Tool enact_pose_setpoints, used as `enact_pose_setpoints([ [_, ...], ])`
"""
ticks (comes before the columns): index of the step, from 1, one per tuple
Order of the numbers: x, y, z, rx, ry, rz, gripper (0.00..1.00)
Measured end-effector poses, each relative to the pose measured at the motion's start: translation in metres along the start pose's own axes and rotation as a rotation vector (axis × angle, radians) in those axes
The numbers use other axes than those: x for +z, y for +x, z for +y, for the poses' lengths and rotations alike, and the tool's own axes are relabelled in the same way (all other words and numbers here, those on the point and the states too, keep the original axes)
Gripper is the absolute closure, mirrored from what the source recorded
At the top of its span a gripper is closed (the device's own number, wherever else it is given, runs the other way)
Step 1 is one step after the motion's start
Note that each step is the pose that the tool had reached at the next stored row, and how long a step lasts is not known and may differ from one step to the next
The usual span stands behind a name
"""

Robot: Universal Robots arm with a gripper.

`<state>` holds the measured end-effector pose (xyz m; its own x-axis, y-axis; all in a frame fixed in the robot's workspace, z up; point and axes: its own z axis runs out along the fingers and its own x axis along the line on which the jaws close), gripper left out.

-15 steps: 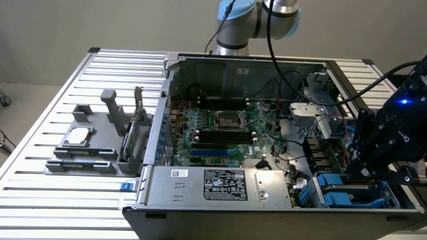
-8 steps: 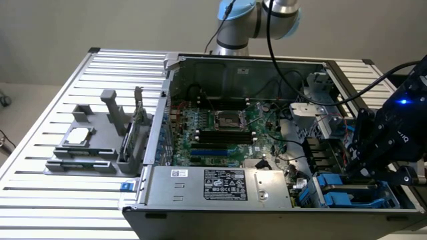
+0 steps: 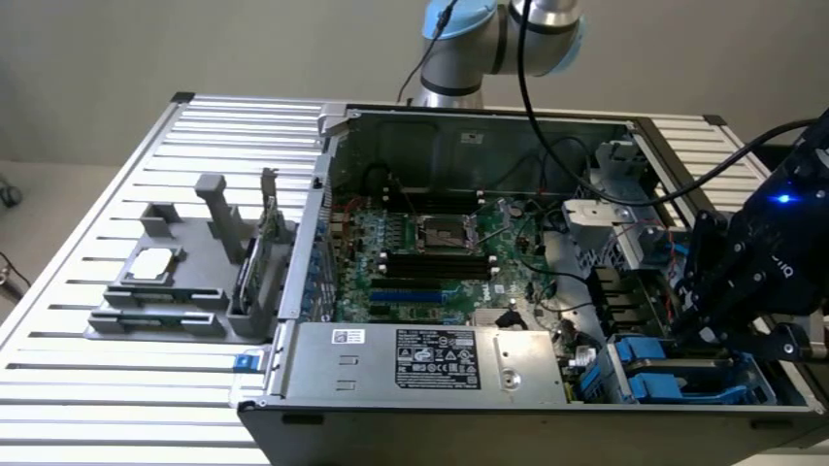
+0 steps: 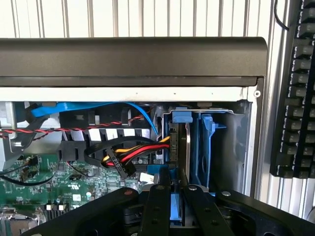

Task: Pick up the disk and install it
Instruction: 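Insert the second disk wire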

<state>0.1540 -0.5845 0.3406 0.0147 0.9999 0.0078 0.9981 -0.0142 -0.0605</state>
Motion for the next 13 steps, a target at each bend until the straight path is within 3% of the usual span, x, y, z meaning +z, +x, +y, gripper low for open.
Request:
enact_pose_setpoints([
  [13,-0.0023,-0.0012,-0.0002,0.000,0.0000,-0.0007,0.84],
])
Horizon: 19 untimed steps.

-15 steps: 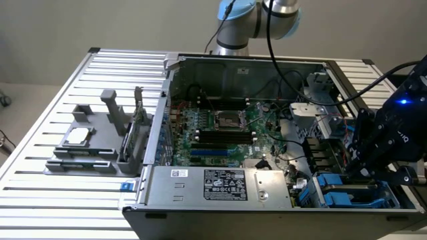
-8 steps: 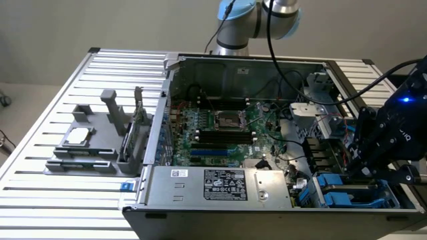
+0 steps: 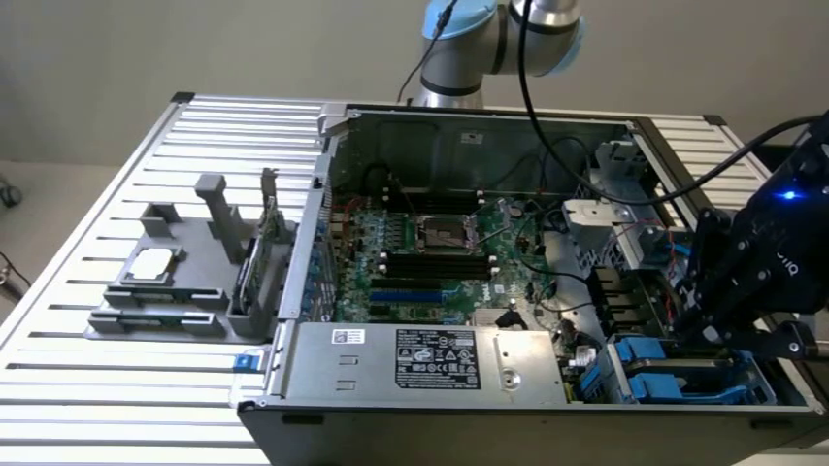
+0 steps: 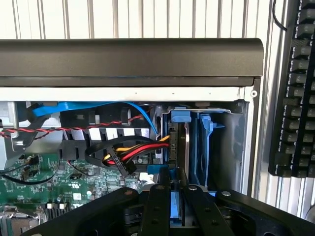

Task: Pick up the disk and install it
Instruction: 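Insert the second disk wire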

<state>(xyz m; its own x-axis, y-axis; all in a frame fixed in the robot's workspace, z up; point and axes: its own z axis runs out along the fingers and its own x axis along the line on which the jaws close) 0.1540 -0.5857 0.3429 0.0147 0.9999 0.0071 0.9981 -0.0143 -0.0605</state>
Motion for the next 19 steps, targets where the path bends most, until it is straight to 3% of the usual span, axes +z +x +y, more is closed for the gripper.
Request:
enact_pose_setpoints([
  [19,0.0022,0.0005,-0.0019,0.000,-0.0006,-0.0003,0.84],
])
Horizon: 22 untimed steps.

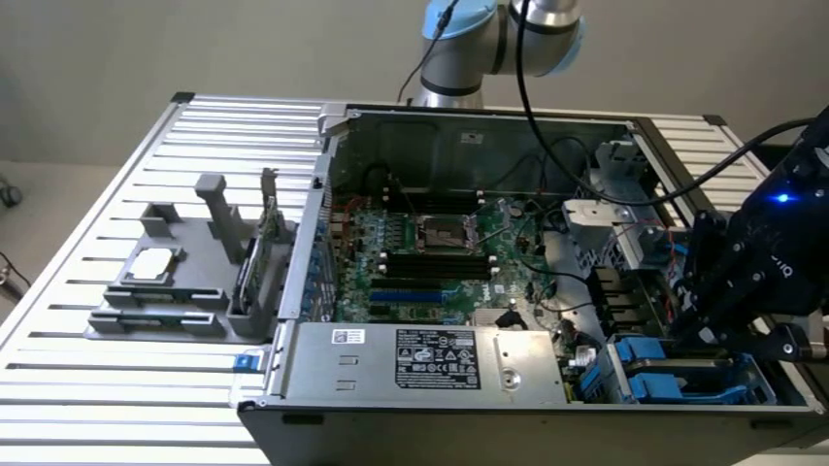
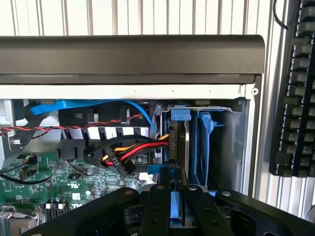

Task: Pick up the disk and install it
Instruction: 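Insert the second disk wire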

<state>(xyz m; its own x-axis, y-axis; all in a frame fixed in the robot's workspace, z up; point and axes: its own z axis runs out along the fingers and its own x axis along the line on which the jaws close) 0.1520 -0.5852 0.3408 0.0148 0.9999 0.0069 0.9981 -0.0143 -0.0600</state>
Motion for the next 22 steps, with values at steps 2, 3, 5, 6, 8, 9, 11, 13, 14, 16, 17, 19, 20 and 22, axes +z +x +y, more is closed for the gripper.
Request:
enact_pose_setpoints([
  [2,0.0000,0.0010,0.0000,0.000,0.0000,0.0001,0.84],
  [3,0.0000,0.0014,0.0000,0.000,0.0000,0.0001,0.84],
  [5,0.0000,0.0022,0.0000,0.000,-0.0001,0.0001,0.84],
  [6,0.0000,0.0022,0.0000,0.000,-0.0001,0.0001,0.84],
  [8,0.0000,0.0022,0.0000,0.000,-0.0005,0.0000,0.84],
  [9,0.0000,0.0023,0.0001,0.000,-0.0009,0.0000,0.84],
  [11,0.0000,0.0023,0.0000,0.000,-0.0017,0.0000,0.84],
  [13,0.0000,0.0023,0.0000,0.000,-0.0029,0.0001,0.84],
  [14,0.0000,0.0023,0.0000,0.000,-0.0033,0.0001,0.84],
  [16,0.0000,0.0023,0.0000,0.000,-0.0044,0.0001,0.84],
  [17,0.0000,0.0023,0.0000,0.000,-0.0053,0.0000,0.84],
  [19,0.0000,0.0023,0.0000,0.000,-0.0065,-0.0001,0.84],
  [20,0.0001,0.0023,0.0000,0.000,-0.0070,-0.0001,0.84],
  [22,0.0001,0.0023,0.0000,0.000,-0.0079,-0.0003,0.84],
])
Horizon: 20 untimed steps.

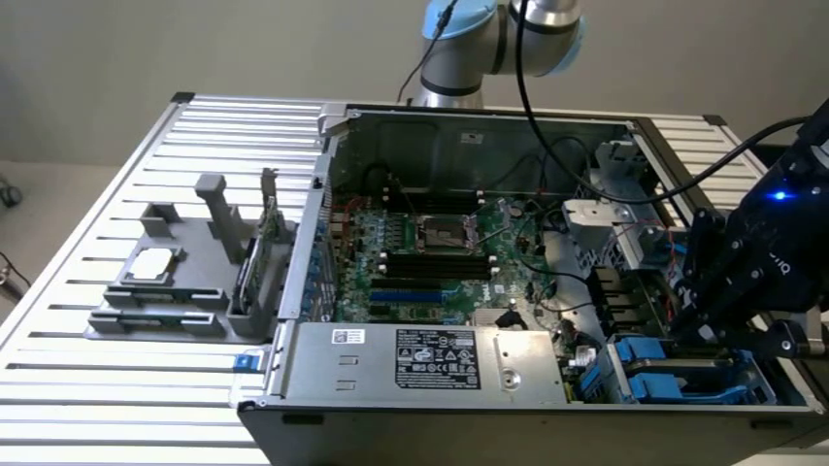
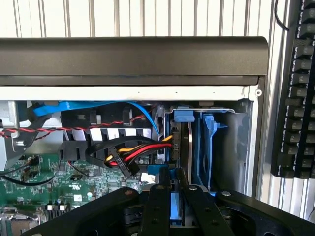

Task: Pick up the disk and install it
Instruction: 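Insert the second disk wire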

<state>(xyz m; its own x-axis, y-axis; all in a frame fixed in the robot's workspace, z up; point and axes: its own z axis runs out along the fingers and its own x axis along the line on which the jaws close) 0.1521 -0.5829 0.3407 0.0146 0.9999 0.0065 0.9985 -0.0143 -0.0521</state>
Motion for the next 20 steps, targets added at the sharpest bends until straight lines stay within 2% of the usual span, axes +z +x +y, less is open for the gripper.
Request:
enact_pose_setpoints([
  [8,0.0011,-0.0002,0.0000,0.000,-0.0053,-0.0004,0.84],
  [20,-0.0007,-0.0003,-0.0006,0.000,-0.0056,0.0000,0.84],
])
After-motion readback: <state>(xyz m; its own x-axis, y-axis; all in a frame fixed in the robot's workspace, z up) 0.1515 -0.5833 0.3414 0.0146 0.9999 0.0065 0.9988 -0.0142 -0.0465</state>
